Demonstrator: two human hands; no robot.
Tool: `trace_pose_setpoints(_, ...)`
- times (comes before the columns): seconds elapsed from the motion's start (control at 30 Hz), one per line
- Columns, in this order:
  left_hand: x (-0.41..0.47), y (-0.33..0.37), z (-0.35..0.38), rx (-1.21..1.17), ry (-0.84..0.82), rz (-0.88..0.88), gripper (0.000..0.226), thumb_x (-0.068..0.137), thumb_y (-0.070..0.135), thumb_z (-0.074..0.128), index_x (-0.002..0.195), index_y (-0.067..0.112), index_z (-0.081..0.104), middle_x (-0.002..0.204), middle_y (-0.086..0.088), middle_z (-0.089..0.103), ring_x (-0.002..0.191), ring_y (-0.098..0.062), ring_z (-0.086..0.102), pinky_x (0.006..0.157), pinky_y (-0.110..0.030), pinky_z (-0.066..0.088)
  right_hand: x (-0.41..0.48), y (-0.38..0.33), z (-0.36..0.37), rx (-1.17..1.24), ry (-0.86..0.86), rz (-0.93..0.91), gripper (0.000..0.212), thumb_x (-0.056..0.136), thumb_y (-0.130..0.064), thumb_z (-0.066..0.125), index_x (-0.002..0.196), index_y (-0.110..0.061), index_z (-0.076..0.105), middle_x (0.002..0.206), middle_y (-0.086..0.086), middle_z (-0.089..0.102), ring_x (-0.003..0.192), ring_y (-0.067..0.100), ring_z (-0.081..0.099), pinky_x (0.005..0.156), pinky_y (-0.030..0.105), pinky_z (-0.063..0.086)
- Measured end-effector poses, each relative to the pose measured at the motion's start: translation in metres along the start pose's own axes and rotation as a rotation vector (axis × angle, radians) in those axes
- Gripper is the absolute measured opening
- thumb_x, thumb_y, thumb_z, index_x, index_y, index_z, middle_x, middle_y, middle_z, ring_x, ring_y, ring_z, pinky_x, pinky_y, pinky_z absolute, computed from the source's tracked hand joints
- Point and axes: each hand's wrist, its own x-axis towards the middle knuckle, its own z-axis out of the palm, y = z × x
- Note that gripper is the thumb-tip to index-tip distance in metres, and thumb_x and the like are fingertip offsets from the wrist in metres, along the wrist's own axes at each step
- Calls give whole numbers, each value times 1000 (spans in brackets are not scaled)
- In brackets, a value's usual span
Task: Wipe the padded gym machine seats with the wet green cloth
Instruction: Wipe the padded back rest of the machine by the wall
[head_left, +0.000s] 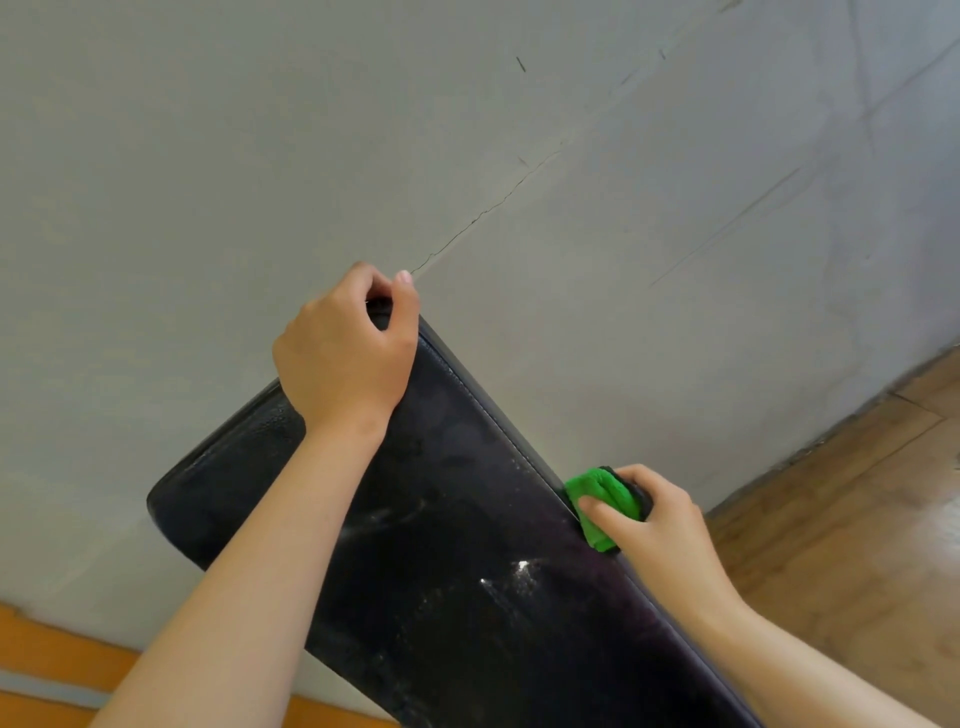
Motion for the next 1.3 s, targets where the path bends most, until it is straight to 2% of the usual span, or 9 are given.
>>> trace_pose_setpoints(0.13, 0, 0, 0, -8, 7, 2, 34, 96, 47, 40, 75, 24, 54, 64, 11, 53, 54, -15, 51, 50, -25, 35, 19, -35, 9, 43, -55, -95, 19, 83, -26, 74, 100, -26, 66, 88, -11, 69, 83, 0, 64, 69, 15, 51)
trace_pose_setpoints(0.23, 0, 0, 0, -13, 14, -6, 33, 96, 47, 40, 75, 25, 53, 65, 12, 53, 54, -17, 51, 51, -27, 36, 31, -44, 8, 19, -113, -110, 18, 84, -27, 73, 99, -23, 66, 88, -9, 70, 83, 3, 65, 73, 19, 53)
trace_pose_setpoints(0.37, 0, 0, 1, -19, 18, -6, 34, 96, 48, 40, 76, 25, 54, 67, 12, 54, 56, -17, 54, 53, -29, 41, 18, -6, -3, 4, -126, 2, 21, 84, -26, 73, 103, -21, 66, 93, -7, 70, 87, 7, 66, 75, 22, 55)
trace_pose_setpoints(0.57, -1, 0, 0, -16, 23, 6, 33, 96, 48, 40, 75, 26, 52, 67, 12, 53, 56, -15, 51, 50, -21, 32, -9, 49, -16, -58, -36, 159, 28, 83, -25, 73, 109, -18, 65, 97, -5, 69, 92, 11, 65, 69, 15, 49)
trace_pose_setpoints(0.7, -2, 1, -1, -14, 26, 11, 32, 97, 47, 40, 75, 25, 52, 67, 12, 53, 55, -14, 50, 49, -21, 31, -6, 37, -8, -80, 25, 106, 26, 83, -23, 74, 107, -19, 64, 95, -6, 67, 89, 7, 63, 64, 12, 47)
trace_pose_setpoints(0.8, -2, 2, -1, -12, 31, 10, 31, 97, 45, 42, 75, 25, 51, 67, 11, 53, 54, -13, 47, 48, -20, 25, 5, 12, 0, -36, 10, 48, 23, 84, -25, 74, 104, -23, 64, 94, -9, 67, 88, 5, 63, 65, 13, 48)
trace_pose_setpoints(0.93, -2, 3, -2, -7, 29, 4, 31, 97, 45, 42, 75, 25, 51, 68, 11, 52, 56, -13, 48, 49, -18, 27, 20, -12, 4, -39, -57, 6, 21, 85, -27, 72, 104, -24, 63, 93, -11, 67, 87, 3, 62, 71, 15, 50)
trace_pose_setpoints(1.1, -2, 4, -3, 0, 31, 5, 31, 97, 44, 42, 76, 25, 51, 69, 11, 53, 56, -12, 47, 49, -19, 25, 13, 18, -12, -85, -147, 95, 24, 86, -30, 70, 109, -23, 63, 98, -8, 68, 93, 8, 64, 78, 21, 54)
trace_pose_setpoints(1.3, -2, 5, -3, 11, 30, -3, 33, 97, 46, 40, 76, 23, 51, 69, 10, 53, 56, -14, 46, 48, -20, 22, -16, 69, -28, -162, -57, 256, 27, 85, -31, 71, 109, -19, 66, 94, -8, 69, 87, 5, 63, 66, 15, 46)
